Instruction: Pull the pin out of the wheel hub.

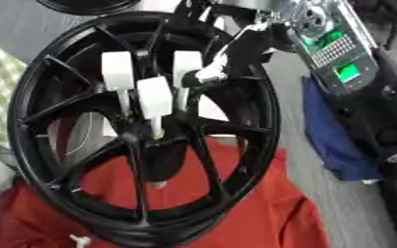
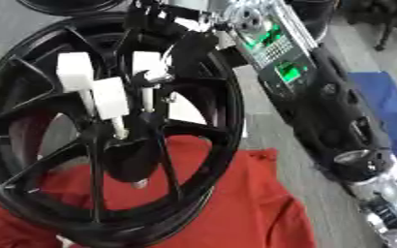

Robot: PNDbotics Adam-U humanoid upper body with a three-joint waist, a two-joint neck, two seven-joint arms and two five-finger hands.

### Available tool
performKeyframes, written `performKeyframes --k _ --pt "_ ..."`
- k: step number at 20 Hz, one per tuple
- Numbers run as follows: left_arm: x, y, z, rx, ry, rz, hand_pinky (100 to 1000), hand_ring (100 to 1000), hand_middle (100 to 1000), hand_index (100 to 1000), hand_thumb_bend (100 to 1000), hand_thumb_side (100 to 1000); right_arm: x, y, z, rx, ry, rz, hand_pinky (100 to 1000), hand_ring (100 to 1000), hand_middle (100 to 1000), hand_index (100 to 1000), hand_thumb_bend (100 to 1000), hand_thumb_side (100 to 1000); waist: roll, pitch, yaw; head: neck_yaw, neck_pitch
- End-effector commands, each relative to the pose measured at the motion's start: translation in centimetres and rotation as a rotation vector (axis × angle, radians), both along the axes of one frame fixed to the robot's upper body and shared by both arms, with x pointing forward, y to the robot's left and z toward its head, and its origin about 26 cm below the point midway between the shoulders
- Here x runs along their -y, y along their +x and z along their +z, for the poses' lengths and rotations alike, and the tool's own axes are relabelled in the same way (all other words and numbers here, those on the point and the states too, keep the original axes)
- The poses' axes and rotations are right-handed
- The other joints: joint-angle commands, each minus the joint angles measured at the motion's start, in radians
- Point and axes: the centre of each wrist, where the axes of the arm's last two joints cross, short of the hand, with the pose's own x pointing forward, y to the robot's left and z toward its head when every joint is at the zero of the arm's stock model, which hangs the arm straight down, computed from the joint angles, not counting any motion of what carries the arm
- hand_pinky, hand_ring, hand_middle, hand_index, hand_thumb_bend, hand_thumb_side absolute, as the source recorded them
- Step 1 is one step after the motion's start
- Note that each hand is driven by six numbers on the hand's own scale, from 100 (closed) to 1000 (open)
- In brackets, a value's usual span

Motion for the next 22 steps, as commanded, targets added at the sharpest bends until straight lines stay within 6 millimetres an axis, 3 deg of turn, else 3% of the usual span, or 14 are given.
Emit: performKeyframes --k 1,22 --pt "0.0 0.3 1.2 0.036 0.009 -0.009 609 578 512 673 163 1000 0.2 0.1 0.5 0.024 -0.003 -0.013 679 778 733 799 595 362 0.005 -0.013 0.001 -0.004 -0.006" --pt "0.2 0.6 2.3 0.062 0.027 -0.031 608 577 513 673 158 1000 1.6 1.4 0.3 0.046 0.013 -0.112 665 760 682 766 583 277 0.002 0.029 0.006 -0.012 -0.047"
